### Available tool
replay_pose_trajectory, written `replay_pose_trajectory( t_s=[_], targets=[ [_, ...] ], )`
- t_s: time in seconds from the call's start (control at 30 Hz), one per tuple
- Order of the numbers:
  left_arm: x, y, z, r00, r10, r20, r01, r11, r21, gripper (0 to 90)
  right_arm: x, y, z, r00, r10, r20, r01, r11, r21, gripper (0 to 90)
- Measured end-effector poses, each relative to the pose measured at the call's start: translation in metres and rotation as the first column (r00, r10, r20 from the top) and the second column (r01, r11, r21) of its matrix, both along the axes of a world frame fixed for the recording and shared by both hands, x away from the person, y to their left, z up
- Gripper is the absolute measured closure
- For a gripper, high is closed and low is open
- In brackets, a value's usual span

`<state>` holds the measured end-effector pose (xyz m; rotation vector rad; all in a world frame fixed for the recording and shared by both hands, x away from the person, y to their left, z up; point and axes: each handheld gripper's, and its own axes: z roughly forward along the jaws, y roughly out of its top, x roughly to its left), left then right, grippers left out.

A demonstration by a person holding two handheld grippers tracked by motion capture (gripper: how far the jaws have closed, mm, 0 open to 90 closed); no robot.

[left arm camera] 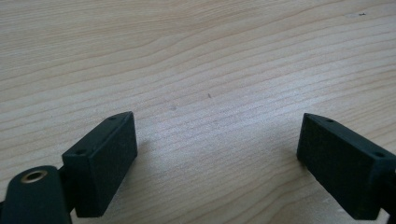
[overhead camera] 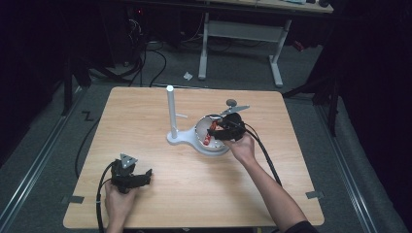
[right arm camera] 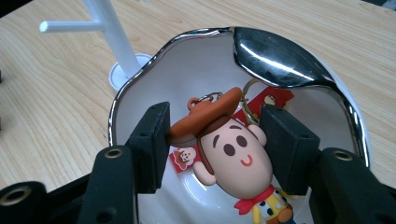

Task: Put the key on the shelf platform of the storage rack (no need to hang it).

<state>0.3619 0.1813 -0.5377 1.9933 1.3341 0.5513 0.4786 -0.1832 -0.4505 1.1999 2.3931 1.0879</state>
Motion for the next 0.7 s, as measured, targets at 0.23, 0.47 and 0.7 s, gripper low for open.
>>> replay_pose_trajectory(
  t_s=[0.23, 0.47, 0.7],
  targets=[
    [0.000, 0.000, 0.000, 1.0000, -0.001, -0.001, 0.001, 1.0000, 0.002, 12.6, 0.000, 0.001, -0.001, 1.0000, 0.007, 0.003, -0.007, 0.9999, -0.011, 40.8],
    [0.000, 0.000, 0.000, 1.0000, -0.001, -0.001, 0.001, 1.0000, 0.002, 12.6, -0.003, -0.003, 0.003, 0.9998, 0.014, 0.012, -0.014, 0.9999, -0.008, 39.5],
    [0.000, 0.000, 0.000, 1.0000, 0.001, 0.000, -0.001, 1.0000, 0.000, 12.6, -0.010, -0.006, 0.012, 0.9988, 0.033, 0.036, -0.033, 0.9994, -0.007, 40.6]
  ],
)
